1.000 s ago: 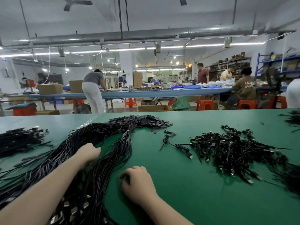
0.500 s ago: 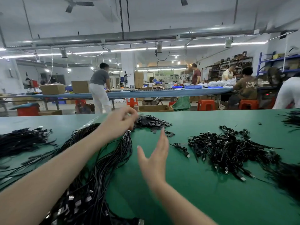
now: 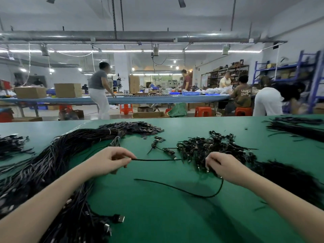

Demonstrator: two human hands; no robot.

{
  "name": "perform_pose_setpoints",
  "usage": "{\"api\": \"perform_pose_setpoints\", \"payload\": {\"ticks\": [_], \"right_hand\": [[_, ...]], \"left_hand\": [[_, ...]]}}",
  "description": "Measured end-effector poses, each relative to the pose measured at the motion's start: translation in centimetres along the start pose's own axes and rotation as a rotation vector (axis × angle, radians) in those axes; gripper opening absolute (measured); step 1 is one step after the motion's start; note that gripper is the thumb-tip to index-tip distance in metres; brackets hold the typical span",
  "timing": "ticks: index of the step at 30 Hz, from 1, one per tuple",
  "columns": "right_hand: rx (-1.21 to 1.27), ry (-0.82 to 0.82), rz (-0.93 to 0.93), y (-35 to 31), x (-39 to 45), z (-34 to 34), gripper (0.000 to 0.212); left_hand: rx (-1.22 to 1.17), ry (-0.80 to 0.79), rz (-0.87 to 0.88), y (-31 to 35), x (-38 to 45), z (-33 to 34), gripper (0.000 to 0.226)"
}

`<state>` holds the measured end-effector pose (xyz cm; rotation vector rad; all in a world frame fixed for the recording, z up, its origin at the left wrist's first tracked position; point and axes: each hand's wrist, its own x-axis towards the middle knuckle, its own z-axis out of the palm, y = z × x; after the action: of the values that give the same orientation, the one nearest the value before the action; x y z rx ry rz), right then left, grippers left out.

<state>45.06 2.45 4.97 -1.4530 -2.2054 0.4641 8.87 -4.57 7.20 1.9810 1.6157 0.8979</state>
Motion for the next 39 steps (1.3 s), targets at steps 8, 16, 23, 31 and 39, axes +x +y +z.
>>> {"api": "perform_pose_setpoints", "payload": {"ticks": [8,16,23,31,39], "right_hand": [[-0.251,0.123,-0.338,-6.8,-0.7,4.3,0.037],[0.533,0.047,-0.339,-11.5,1.7,4.4,0.032],[0.974,-0.450,-0.233,-9.4,2.5,5.1,0.033],[0.799,-0.531,-0.082,-7.0,2.5,4.9,0.030],[0.685,0.040,-0.028,-9.6,1.9,2.4,0.024]], "left_hand": [[-0.342,0.128,0.092,6.9,2.3,4.2,0.010],[-0.938,0.181,-0.051,9.1,5.2,6.0,0.039],[-1.283,0.176,-0.016,9.0,5.6,2.8,0.042],[-0.994,-0.377,0.090,9.3,3.9,1.6,0.044],[-0.468,-0.201,-0.197,8.4,5.6,5.7,0.055]]}}
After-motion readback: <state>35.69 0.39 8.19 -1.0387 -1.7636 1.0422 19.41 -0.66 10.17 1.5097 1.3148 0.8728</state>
